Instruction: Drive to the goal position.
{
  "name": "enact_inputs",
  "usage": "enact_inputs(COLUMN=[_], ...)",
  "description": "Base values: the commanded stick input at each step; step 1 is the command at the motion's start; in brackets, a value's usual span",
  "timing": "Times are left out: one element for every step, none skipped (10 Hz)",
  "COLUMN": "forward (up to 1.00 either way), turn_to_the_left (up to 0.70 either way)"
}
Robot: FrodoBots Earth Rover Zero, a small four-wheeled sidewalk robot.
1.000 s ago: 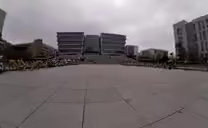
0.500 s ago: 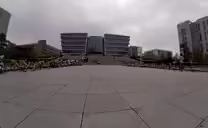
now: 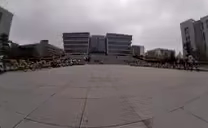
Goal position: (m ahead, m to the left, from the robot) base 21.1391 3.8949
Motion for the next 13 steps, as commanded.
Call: enact_inputs(forward=[0.7,0.7,0.7,0.7,0.7,0.7,0.7,0.7,0.7,0.7,0.7,0.7,0.7], turn_to_the_left=[0.0,0.0,0.0,0.0,0.0,0.0,0.0,0.0,0.0,0.0,0.0,0.0,0.0])
